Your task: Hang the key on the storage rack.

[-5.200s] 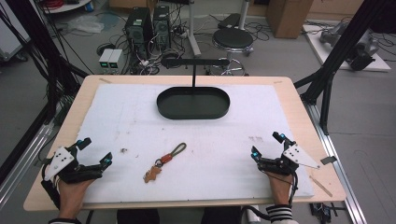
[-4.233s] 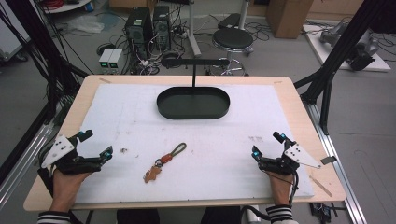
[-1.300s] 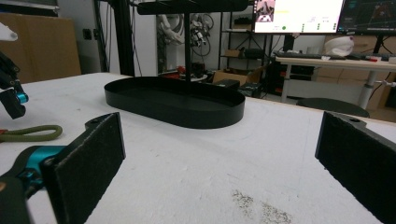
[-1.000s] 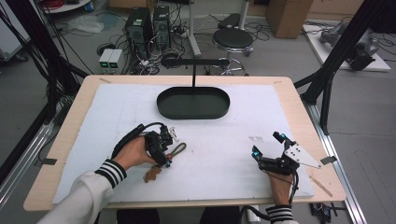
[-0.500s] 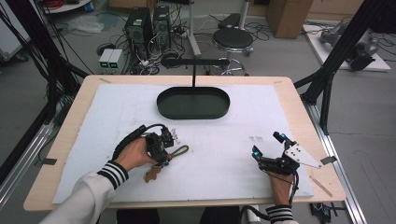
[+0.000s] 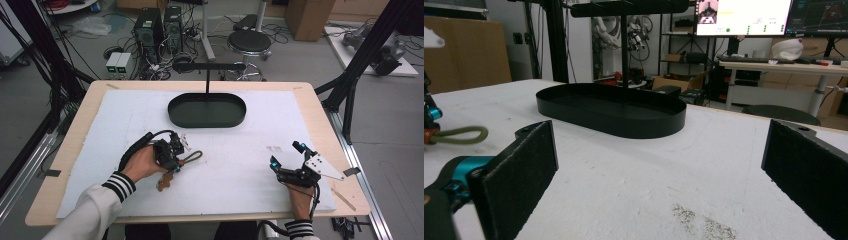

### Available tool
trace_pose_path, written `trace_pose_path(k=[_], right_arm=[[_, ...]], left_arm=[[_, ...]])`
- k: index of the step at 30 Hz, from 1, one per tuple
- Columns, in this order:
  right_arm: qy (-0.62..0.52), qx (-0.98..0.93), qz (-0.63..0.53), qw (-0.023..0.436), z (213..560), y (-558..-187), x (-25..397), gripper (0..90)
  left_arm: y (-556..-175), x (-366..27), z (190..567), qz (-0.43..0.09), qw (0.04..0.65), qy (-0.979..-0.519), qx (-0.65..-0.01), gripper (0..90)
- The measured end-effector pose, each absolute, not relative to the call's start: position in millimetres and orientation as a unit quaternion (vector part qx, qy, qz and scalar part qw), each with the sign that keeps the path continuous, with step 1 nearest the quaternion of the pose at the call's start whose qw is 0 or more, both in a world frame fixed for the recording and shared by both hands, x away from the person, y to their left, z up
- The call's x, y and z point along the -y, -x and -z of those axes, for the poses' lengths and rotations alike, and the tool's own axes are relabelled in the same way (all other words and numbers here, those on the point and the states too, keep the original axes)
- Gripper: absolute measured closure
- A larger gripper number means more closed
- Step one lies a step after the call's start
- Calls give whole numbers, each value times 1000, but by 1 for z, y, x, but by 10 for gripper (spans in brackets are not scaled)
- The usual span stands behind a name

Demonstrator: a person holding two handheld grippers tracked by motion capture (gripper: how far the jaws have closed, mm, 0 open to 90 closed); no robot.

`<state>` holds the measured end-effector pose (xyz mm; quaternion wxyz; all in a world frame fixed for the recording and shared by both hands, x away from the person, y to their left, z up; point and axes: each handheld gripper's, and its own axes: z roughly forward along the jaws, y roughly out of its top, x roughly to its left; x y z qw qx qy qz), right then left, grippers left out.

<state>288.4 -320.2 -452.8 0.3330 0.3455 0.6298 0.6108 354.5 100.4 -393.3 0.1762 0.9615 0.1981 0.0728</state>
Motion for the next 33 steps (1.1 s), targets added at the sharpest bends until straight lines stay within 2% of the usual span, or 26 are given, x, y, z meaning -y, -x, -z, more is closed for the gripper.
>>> trace_pose_path(k=[13,19,33], right_arm=[[-344,-632,-610,333,453,-288,319,5],[-344,-632,-610,333,453,-288,319,4],[-343,-631,-609,336,453,-288,319,4]], left_arm=[[-367,-133,364,-150,315,-905,-246,743],[-372,-145,352,-161,371,-877,-261,743],[-399,-157,320,-190,416,-846,-273,745]])
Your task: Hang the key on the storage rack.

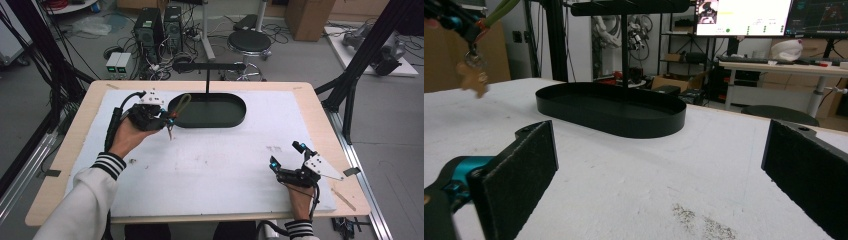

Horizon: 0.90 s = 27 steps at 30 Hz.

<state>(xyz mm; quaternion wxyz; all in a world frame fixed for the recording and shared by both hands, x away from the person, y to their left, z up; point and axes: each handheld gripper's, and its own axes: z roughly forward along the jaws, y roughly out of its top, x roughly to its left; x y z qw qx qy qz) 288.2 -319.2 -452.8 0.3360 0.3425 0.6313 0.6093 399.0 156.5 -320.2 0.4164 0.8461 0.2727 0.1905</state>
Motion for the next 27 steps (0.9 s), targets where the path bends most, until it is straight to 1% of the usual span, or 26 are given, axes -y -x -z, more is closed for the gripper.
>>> trace_pose_path(k=[9,15,27], right_arm=[[-343,-631,-609,335,453,-288,319,4],[-343,-632,-610,335,453,-288,319,4],[-343,-631,-610,334,453,-288,319,4]], left_arm=[[-424,-164,305,-204,431,-826,-300,747],[-434,-162,297,-218,430,-823,-301,747],[-455,-160,291,-228,422,-821,-310,747]])
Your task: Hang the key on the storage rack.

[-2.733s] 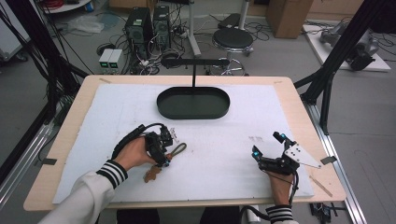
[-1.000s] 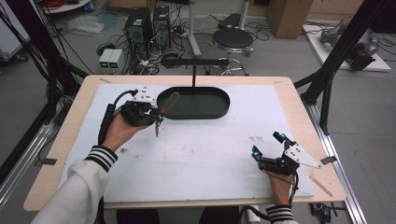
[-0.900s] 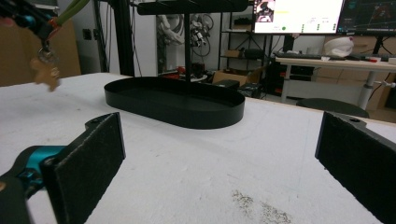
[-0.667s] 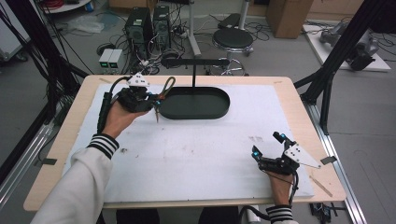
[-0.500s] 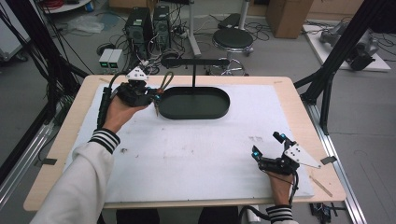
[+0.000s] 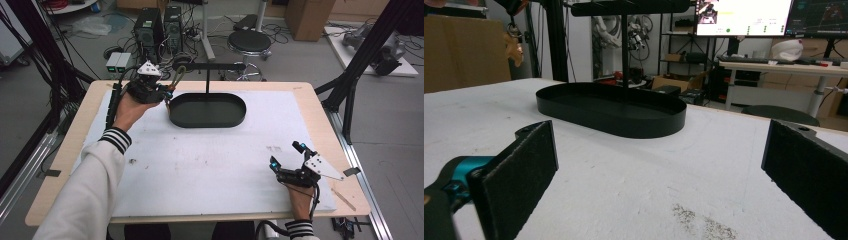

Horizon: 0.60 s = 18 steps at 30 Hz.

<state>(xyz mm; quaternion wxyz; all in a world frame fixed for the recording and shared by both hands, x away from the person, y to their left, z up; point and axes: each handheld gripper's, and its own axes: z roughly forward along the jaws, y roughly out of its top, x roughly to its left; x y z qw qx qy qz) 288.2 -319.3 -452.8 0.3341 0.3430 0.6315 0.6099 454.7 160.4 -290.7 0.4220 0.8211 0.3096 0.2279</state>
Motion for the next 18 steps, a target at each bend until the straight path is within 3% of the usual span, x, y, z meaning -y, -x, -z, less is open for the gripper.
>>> trace_pose_path(k=[18], right_arm=[[-344,-632,-609,334,453,-288,319,5]], left_arm=[[-481,-155,310,-224,414,-818,-332,746]])
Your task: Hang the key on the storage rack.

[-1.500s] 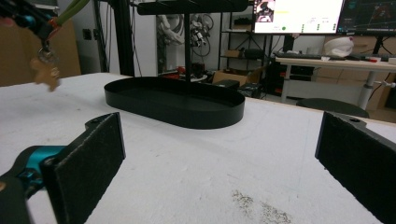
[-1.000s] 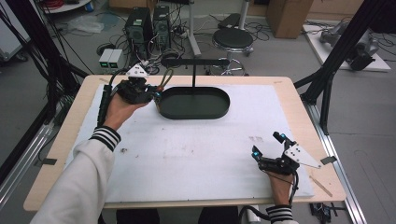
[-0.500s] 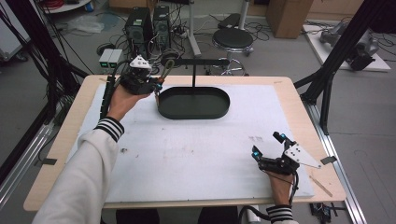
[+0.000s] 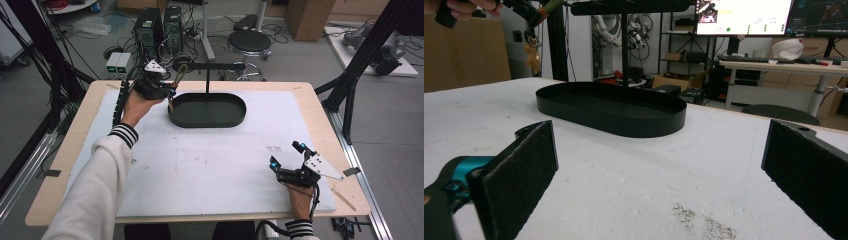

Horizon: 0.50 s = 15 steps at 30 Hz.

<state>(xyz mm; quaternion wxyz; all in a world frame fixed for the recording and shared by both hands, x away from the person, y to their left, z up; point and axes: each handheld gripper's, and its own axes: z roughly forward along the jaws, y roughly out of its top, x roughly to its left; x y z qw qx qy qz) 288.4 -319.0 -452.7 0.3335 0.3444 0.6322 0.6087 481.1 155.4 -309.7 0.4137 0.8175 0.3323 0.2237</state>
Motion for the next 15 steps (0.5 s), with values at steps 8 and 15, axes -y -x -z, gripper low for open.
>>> trace_pose_path(k=[8,15], right_arm=[[-344,-633,-608,334,453,-288,319,4],[-344,-633,-607,334,453,-288,319,5]], left_arm=[[-486,-155,318,-222,405,-819,-341,745],[-488,-154,320,-222,408,-816,-344,746]])
